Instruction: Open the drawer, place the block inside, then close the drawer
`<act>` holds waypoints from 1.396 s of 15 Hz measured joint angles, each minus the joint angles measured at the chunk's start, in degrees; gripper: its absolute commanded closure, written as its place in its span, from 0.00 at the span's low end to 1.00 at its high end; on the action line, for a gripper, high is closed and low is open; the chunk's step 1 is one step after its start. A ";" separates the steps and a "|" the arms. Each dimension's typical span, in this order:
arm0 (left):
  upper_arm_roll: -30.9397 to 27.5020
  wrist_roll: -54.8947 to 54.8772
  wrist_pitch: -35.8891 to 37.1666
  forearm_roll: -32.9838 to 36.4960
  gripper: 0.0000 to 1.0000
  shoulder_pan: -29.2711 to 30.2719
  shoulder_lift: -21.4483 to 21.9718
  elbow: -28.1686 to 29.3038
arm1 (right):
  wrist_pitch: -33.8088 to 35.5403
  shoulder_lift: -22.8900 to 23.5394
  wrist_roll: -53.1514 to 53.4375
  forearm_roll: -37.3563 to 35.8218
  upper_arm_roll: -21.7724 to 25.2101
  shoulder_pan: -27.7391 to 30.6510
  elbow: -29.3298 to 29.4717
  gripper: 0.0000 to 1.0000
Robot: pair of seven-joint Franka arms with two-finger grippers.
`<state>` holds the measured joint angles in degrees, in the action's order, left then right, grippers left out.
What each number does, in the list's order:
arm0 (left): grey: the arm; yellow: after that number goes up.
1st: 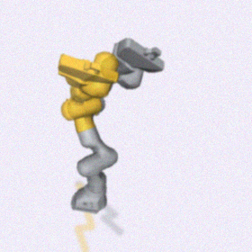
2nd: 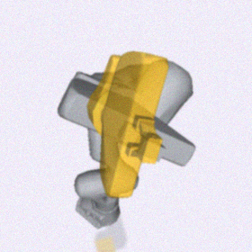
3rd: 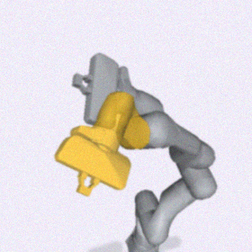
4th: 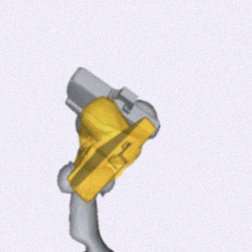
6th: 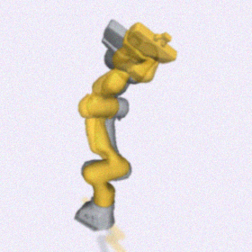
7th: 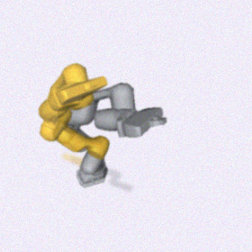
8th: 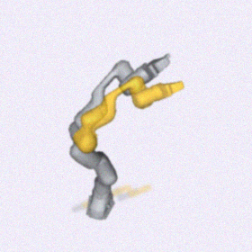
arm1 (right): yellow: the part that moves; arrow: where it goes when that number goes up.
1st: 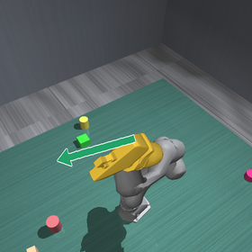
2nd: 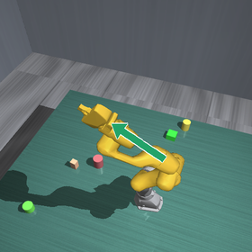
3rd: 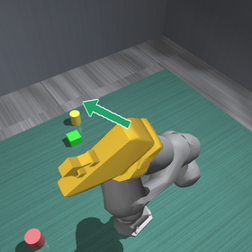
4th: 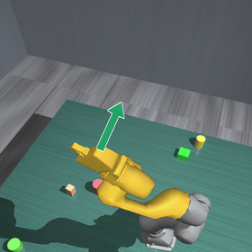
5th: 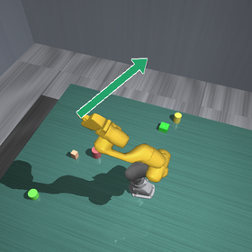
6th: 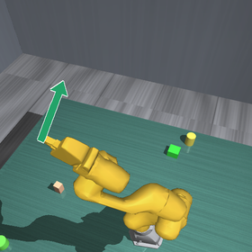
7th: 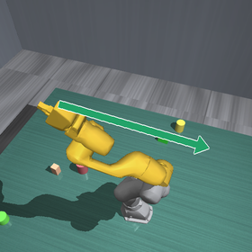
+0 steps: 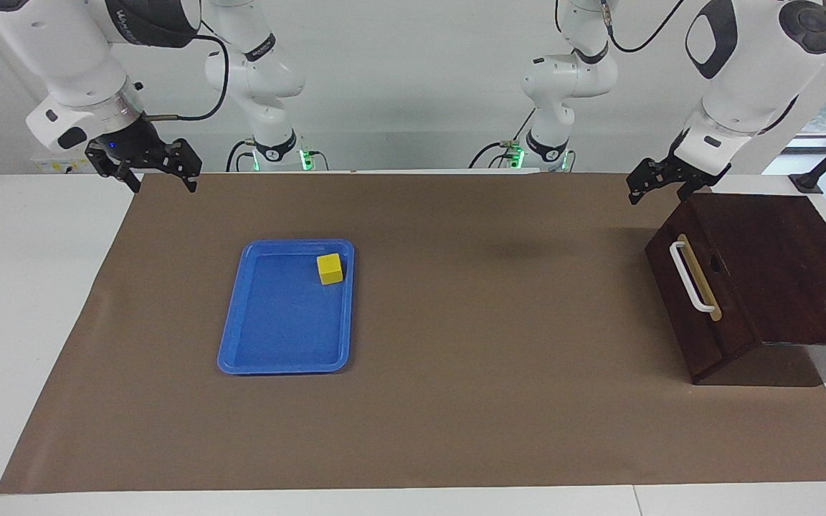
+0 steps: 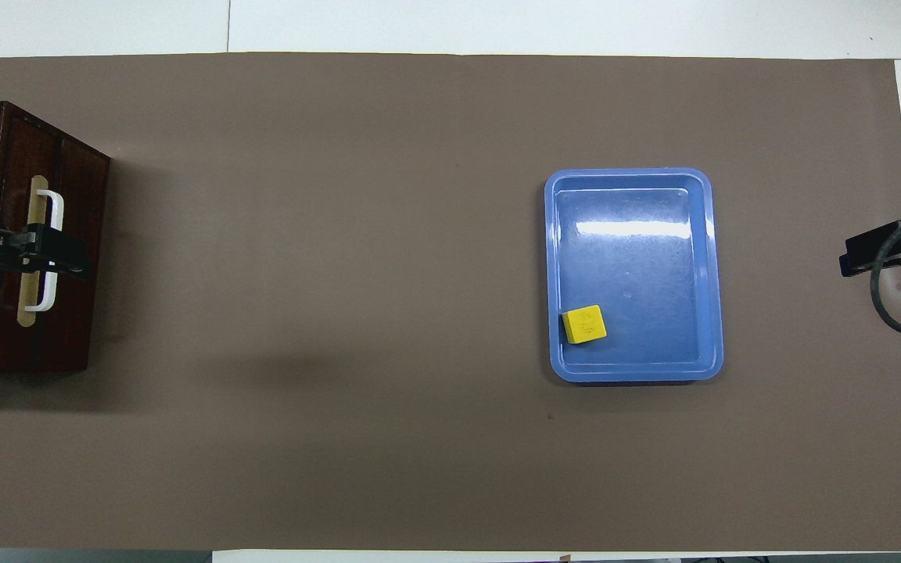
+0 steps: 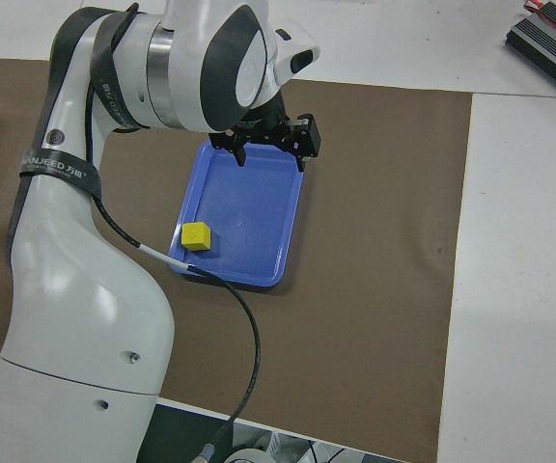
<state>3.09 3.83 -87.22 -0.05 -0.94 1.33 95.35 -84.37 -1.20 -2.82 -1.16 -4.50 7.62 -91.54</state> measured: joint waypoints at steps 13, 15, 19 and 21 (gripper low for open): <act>0.00 0.00 0.00 0.00 0.00 0.00 0.00 0.00 | 0.00 0.02 0.20 -0.28 -0.08 -0.01 0.00 0.00; 0.00 0.00 0.00 0.00 0.00 0.00 0.00 0.00 | 0.08 0.02 3.59 1.22 -0.01 0.07 -0.63 0.00; 0.00 0.00 0.00 0.00 0.00 0.00 0.00 0.00 | -1.29 -1.89 18.57 10.69 0.28 2.03 -7.96 0.00; 0.00 0.00 0.00 0.00 0.00 0.00 0.00 0.00 | -4.33 -3.73 27.43 16.12 0.40 2.66 -14.13 0.00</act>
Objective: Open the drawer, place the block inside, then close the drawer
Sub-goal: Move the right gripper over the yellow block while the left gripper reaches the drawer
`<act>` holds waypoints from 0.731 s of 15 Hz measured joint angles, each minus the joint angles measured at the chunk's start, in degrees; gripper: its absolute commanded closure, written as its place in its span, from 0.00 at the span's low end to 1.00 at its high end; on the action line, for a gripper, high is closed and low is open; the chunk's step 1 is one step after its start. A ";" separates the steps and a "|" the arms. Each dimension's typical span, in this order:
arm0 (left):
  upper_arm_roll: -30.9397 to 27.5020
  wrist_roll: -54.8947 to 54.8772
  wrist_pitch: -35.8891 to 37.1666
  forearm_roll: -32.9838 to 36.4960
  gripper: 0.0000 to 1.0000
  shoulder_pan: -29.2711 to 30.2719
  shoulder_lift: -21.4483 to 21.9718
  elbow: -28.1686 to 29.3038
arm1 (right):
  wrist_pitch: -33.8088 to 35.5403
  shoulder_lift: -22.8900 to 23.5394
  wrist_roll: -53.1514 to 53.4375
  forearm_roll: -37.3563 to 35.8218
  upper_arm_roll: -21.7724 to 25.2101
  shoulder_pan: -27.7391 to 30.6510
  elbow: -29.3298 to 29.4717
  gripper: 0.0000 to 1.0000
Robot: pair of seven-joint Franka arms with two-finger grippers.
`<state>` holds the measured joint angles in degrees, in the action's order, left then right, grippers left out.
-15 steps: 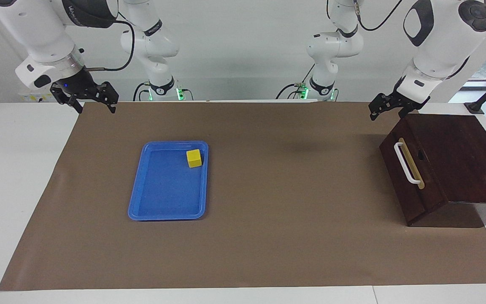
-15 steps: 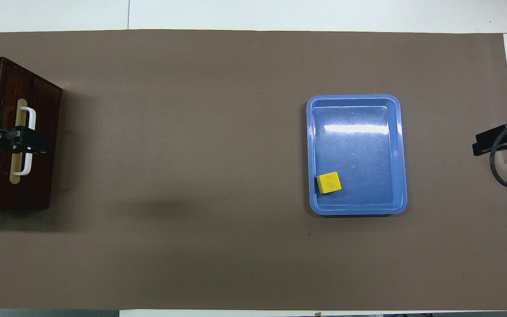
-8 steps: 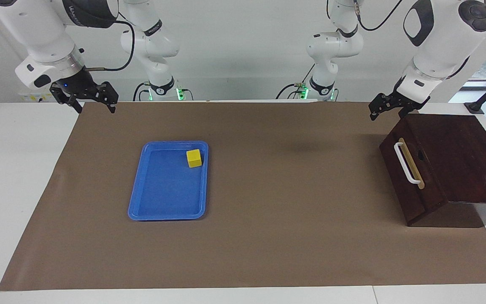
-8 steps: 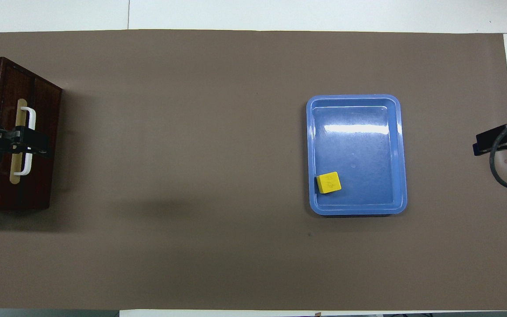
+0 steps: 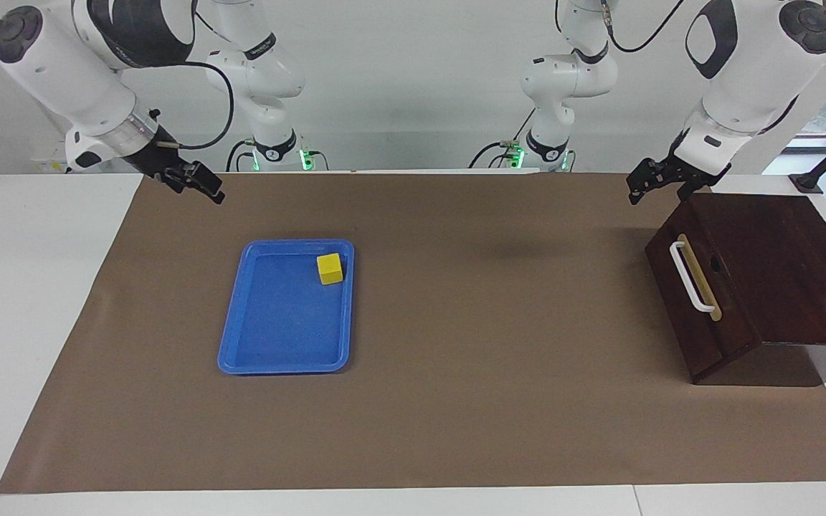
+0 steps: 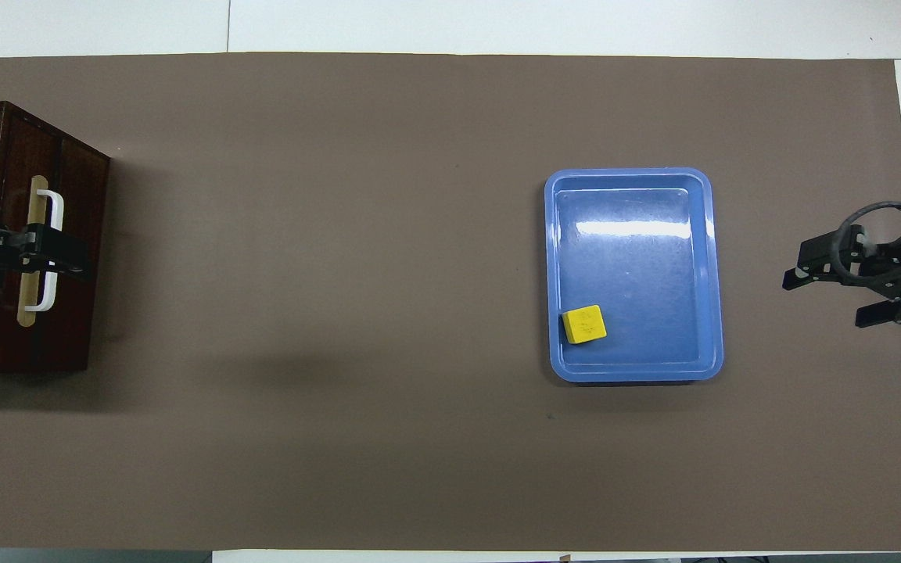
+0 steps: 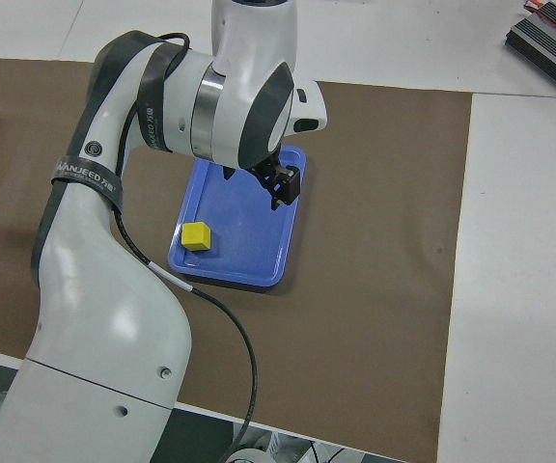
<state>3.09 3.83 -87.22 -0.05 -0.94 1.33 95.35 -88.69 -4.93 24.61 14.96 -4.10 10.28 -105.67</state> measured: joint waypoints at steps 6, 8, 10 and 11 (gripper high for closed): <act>0.11 0.00 0.00 0.00 0.00 -0.08 0.00 0.00 | -10.85 2.07 21.39 16.53 0.02 0.10 -11.58 0.00; 0.57 0.00 0.00 0.00 0.00 -0.25 0.00 0.00 | -14.18 4.53 24.05 21.64 0.01 0.10 -14.08 0.00; 0.74 0.00 0.00 0.00 0.00 -0.25 0.00 0.00 | -16.39 7.05 25.80 25.41 -0.06 -0.19 -15.12 0.00; 0.64 0.00 0.00 0.00 0.00 -0.22 0.00 0.00 | -16.76 8.07 26.39 26.95 -0.19 -0.48 -15.48 0.00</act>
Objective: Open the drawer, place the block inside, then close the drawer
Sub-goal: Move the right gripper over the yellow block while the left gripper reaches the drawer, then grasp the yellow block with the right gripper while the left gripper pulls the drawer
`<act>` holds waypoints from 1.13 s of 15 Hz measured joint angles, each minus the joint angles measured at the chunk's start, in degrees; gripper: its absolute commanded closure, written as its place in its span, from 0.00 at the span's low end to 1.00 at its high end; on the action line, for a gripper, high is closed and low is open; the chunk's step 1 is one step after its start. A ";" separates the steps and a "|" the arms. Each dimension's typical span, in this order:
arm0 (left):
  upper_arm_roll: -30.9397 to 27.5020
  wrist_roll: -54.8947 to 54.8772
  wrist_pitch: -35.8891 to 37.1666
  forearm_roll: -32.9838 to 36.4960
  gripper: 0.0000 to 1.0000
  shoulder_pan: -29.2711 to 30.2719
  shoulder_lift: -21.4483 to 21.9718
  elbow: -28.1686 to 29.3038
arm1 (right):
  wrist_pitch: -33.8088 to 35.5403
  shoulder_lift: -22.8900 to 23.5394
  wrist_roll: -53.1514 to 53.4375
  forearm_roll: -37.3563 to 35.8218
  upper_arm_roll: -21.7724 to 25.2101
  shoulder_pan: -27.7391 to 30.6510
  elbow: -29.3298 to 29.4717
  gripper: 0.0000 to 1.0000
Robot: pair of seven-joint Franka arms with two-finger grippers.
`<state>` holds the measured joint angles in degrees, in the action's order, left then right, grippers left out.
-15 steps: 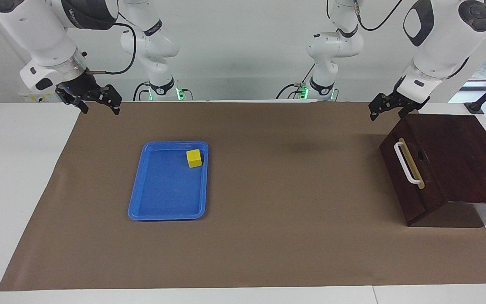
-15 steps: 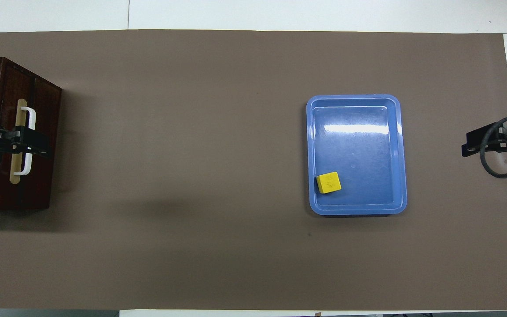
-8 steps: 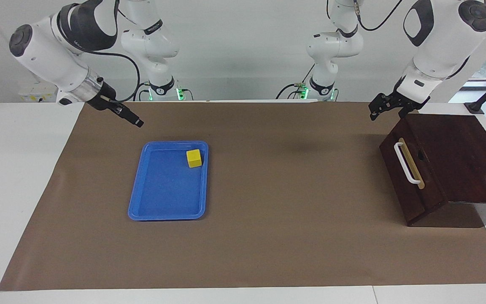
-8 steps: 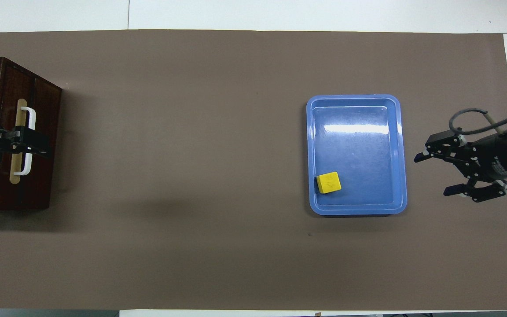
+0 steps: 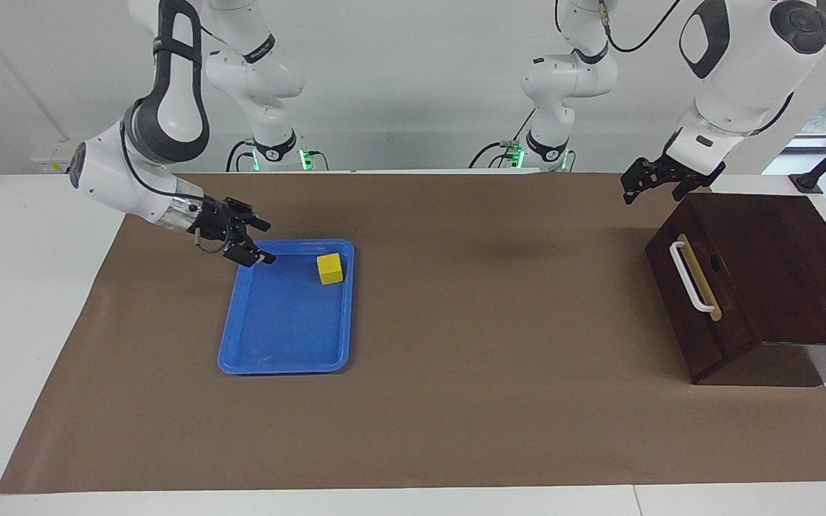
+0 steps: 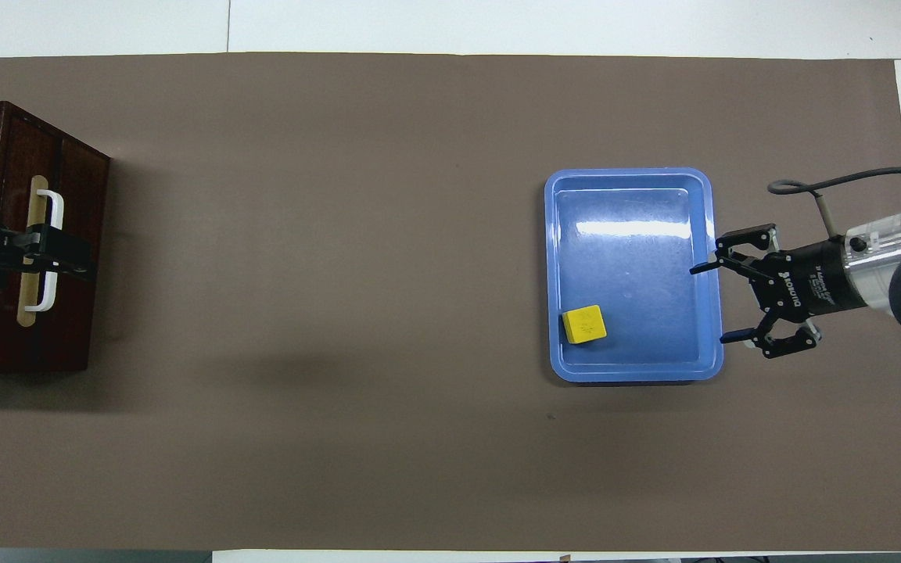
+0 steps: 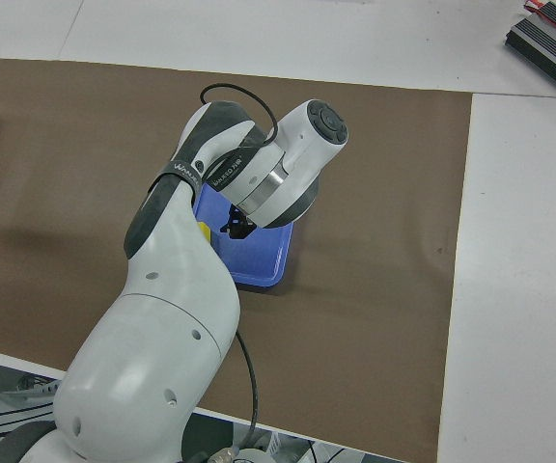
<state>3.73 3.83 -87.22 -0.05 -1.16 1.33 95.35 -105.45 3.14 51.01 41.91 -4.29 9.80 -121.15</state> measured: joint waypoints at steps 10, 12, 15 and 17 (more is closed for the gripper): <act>0.46 -0.21 -6.81 10.73 0.00 -1.93 -0.02 3.39 | -1.26 12.89 -1.36 7.41 -0.51 -3.02 0.14 0.00; 0.51 -0.10 -8.26 16.26 0.00 -2.94 -0.18 5.49 | -1.32 13.20 -2.95 7.43 -0.51 -3.57 0.30 0.00; 0.52 1.52 -11.46 24.25 0.00 -3.24 -1.56 8.78 | -3.31 13.36 -3.89 7.44 -0.52 -5.33 0.30 0.00; 0.54 5.68 -14.36 29.29 0.00 -3.93 -3.05 11.71 | -3.79 13.46 -3.91 7.44 -0.53 -6.07 0.29 0.00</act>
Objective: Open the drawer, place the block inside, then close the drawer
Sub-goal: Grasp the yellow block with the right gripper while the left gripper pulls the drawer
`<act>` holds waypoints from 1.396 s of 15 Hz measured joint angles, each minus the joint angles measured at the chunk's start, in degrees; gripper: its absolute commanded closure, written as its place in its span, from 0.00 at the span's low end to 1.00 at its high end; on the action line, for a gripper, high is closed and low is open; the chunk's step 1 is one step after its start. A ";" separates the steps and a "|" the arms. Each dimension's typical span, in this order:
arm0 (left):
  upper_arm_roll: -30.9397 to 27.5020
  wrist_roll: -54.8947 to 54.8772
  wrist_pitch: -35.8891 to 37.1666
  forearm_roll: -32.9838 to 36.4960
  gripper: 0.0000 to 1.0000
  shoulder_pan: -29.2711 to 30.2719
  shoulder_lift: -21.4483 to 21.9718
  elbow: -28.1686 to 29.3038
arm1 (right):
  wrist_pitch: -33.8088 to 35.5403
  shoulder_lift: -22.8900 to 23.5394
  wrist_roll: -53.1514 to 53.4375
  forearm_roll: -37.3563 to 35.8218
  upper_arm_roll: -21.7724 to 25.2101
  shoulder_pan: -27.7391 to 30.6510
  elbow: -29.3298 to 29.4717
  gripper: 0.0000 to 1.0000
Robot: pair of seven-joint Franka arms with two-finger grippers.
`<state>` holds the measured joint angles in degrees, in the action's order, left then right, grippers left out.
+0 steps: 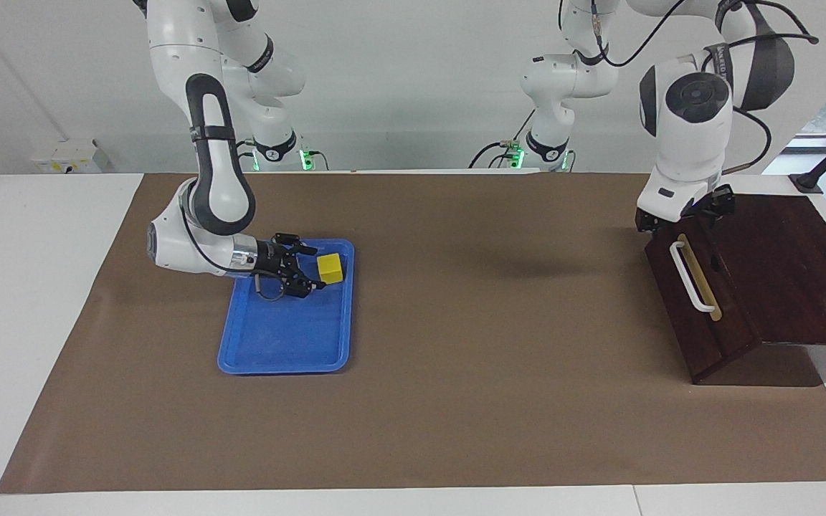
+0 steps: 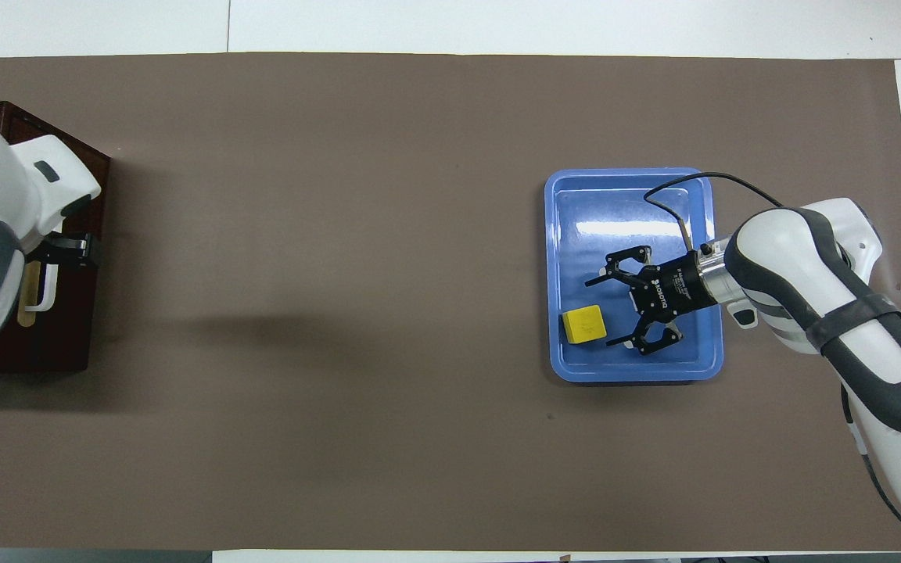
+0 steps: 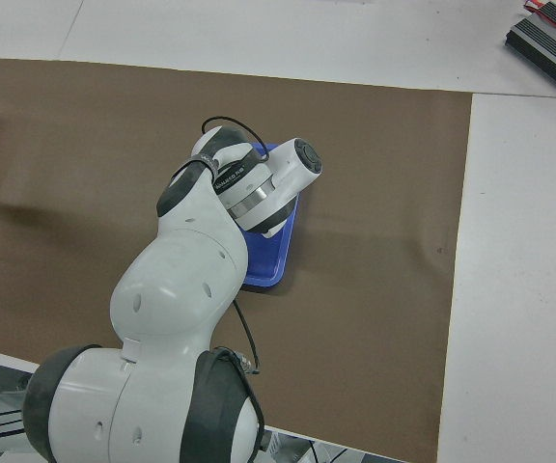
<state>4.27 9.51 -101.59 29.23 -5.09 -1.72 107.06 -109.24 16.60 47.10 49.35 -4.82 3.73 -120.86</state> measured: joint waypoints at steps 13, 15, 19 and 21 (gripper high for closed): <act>-0.15 6.87 -12.77 10.84 0.00 -0.64 -3.37 8.64 | -1.13 0.29 -2.99 0.00 0.01 -0.55 -0.91 0.00; -0.26 6.87 -14.58 11.27 0.00 -0.52 -3.44 9.34 | -1.15 0.30 -3.52 0.00 0.01 -0.55 -1.16 0.02; -0.58 6.86 -16.86 13.51 0.00 -0.17 -4.97 10.32 | -1.18 0.30 -3.67 0.00 0.01 -0.55 -1.26 0.66; -0.59 6.87 -17.71 14.25 0.00 0.12 -5.93 10.32 | -1.22 0.30 -3.67 0.00 0.02 -0.54 -1.27 1.00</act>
<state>3.68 16.38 -119.30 43.49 -4.98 -7.65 117.38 -110.46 16.90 43.42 49.35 -4.80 3.19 -122.13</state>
